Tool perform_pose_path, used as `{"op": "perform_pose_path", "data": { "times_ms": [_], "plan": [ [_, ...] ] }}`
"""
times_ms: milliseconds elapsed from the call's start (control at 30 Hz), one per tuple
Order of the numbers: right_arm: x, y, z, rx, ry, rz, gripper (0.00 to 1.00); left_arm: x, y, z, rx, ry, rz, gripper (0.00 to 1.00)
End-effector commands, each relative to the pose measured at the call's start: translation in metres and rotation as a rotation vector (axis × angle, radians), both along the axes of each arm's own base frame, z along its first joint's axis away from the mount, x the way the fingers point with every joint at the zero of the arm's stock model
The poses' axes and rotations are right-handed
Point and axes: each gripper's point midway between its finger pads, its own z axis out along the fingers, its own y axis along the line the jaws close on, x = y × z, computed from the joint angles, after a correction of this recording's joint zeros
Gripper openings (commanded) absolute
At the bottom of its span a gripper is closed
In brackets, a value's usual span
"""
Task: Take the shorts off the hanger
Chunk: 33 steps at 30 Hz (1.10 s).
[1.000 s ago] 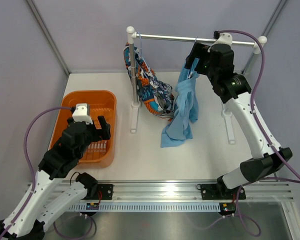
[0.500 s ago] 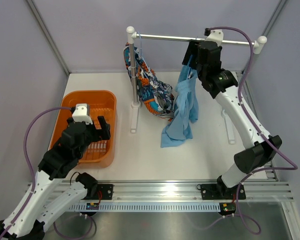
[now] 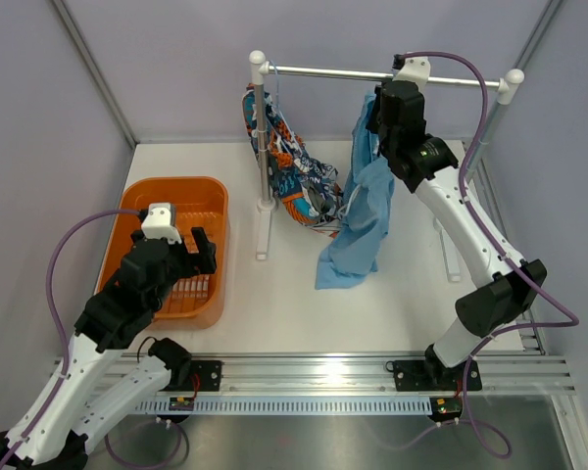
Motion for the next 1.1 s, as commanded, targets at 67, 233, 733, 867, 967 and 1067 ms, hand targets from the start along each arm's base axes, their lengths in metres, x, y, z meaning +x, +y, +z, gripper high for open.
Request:
{"op": "perform_pose_path", "data": {
  "times_ms": [67,233,733,867,967,1067],
  "plan": [
    [-0.003,-0.007,0.017,0.009,-0.052,-0.046,0.13,0.003,-0.001,0.01,0.001,-0.032,-0.005,0.99],
    [-0.009,-0.013,0.022,0.001,-0.061,-0.055,0.0,0.004,-0.001,0.01,0.001,-0.032,-0.005,0.99],
    [-0.052,-0.022,0.067,0.018,-0.108,0.02,0.0,0.005,-0.003,0.009,0.005,-0.026,-0.012,0.99],
    [-0.059,-0.023,0.071,0.015,-0.122,0.037,0.0,0.005,-0.003,0.011,0.002,-0.03,-0.012,0.99],
    [-0.062,-0.022,0.076,0.014,-0.123,0.051,0.0,0.005,-0.005,0.012,-0.001,-0.032,-0.021,0.99],
    [-0.067,-0.023,0.071,0.012,-0.11,0.057,0.0,0.006,-0.009,0.015,-0.012,-0.041,-0.037,0.99]
  ]
}}
